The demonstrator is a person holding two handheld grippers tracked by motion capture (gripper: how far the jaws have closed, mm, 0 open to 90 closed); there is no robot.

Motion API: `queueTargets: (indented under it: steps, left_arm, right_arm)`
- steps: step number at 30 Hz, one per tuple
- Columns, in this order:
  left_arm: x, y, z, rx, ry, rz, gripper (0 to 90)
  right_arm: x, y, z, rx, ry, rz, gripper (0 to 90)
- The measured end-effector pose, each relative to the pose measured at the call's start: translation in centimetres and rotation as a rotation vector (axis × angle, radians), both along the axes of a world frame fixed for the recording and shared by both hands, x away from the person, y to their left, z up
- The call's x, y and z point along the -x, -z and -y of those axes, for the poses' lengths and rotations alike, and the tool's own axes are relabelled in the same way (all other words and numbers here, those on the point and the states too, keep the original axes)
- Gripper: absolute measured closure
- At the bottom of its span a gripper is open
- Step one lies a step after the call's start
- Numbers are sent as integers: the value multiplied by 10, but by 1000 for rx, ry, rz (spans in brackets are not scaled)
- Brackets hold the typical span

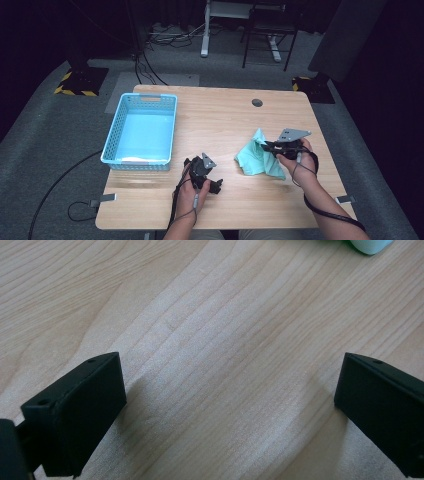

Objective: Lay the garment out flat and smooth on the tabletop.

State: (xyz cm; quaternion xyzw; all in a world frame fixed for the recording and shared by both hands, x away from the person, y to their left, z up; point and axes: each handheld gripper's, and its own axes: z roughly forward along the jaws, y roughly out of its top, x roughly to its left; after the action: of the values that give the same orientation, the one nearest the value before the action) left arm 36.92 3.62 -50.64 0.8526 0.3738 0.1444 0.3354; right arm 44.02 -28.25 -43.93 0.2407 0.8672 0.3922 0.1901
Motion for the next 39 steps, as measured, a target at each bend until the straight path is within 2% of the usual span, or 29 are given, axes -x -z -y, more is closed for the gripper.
queueTargets:
  steps: [3,5,6,8,9,10,11,14,17,23,26,30,31,34,36,39]
  left_arm:
    - [0,0,0,0,1,1,2]
    - [0,0,0,0,1,1,2]
    - [0,0,0,0,1,1,2]
    - [0,0,0,0,1,1,2]
    - [0,0,0,0,1,2,2]
    - [0,0,0,0,1,1,1]
    - [0,0,0,0,1,1,2]
    - [0,0,0,0,1,2,2]
    - [0,0,0,0,1,1,2]
    - [0,0,0,0,1,2,2]
    - [0,0,0,0,1,1,2]
    - [0,0,0,0,1,2,1]
    - [0,0,0,0,1,1,2]
    - [0,0,0,0,1,1,2]
    - [0,0,0,0,1,1,2]
    - [0,0,0,0,1,1,2]
  right_arm:
    - [-3,-9,20,-3,43,18,817]
    - [-8,-16,41,-7,114,36,800]
    - [-11,-18,53,-6,175,51,747]
    - [-15,-22,76,-16,342,89,486]
    - [-15,-24,85,-43,391,92,439]
    - [-14,-24,90,-77,400,84,414]
    - [-12,-24,91,-99,395,76,394]
    - [-3,-21,81,-71,327,67,408]
    - [4,-16,69,-63,265,45,428]
    - [15,-2,49,-52,183,-7,442]
    - [16,8,41,-46,156,-39,441]
    - [16,29,28,-14,110,-97,458]
    - [15,34,25,-4,104,-109,486]
    - [14,47,23,25,82,-156,646]
    - [18,50,22,16,62,-139,771]
    - [28,49,20,44,26,-129,816]
